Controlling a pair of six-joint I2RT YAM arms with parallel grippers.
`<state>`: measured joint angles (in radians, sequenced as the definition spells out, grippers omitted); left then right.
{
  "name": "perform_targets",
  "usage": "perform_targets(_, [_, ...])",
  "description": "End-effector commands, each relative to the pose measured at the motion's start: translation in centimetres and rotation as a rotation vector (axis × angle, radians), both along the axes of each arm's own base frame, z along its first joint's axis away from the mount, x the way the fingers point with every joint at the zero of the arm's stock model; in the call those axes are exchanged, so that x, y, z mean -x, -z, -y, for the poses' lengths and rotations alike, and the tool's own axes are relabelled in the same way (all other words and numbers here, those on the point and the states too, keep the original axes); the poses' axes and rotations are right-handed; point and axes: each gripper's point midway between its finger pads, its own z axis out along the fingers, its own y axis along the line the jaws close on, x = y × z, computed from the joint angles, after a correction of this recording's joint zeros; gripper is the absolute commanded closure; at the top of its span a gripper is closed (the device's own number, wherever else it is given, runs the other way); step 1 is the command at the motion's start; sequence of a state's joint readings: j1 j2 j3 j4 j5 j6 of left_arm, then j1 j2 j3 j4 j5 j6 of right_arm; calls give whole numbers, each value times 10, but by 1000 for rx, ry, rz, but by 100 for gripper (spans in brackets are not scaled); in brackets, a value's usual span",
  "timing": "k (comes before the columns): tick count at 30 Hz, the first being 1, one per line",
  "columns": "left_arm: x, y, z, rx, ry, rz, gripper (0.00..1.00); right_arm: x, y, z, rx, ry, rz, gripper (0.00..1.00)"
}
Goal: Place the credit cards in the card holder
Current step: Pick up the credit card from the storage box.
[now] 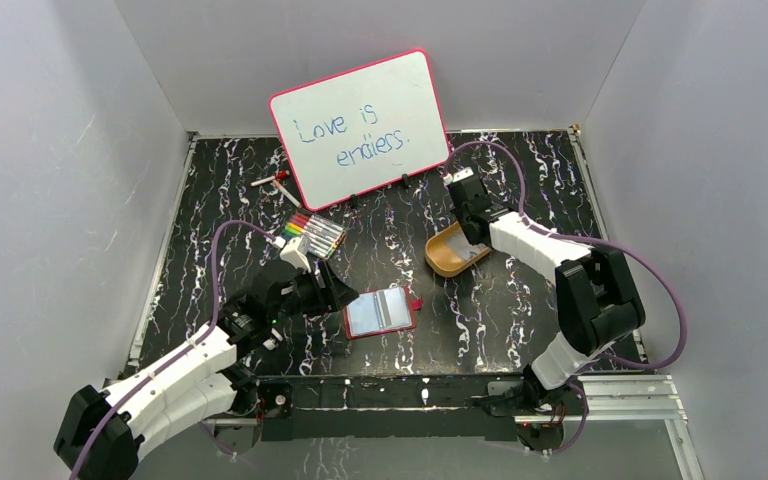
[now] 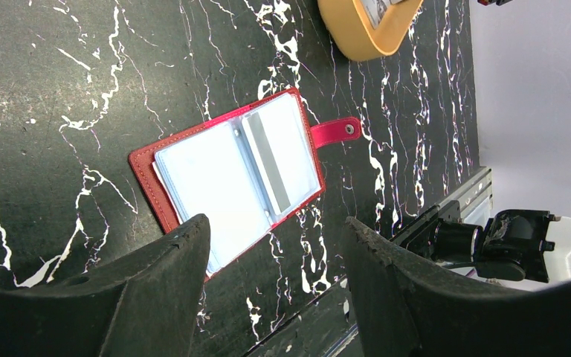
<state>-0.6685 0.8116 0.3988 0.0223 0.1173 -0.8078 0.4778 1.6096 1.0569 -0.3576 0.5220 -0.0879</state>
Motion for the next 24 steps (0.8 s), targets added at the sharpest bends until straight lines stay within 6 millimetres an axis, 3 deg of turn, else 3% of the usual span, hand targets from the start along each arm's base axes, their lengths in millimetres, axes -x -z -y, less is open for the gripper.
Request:
perform_targets(1, [2,-1,0,14,11,8,37,-9,-22,3,-6,9,65,92])
perform_targets(5, [2,-1,0,15,12,8,37,-8,-26,3,-14,8,72,100])
perform_targets(15, [2,-4,1,21,14,10,37,-1,-41,-4,-66,-8,62,100])
perform_targets(20, [-1,-12,0,27,-1,27,37,6,-74,-12,-148,-5,75,100])
perform_targets(24, [-7,-33,-3,27,-24,65,37,18,-119,-25,-289,-17,126,100])
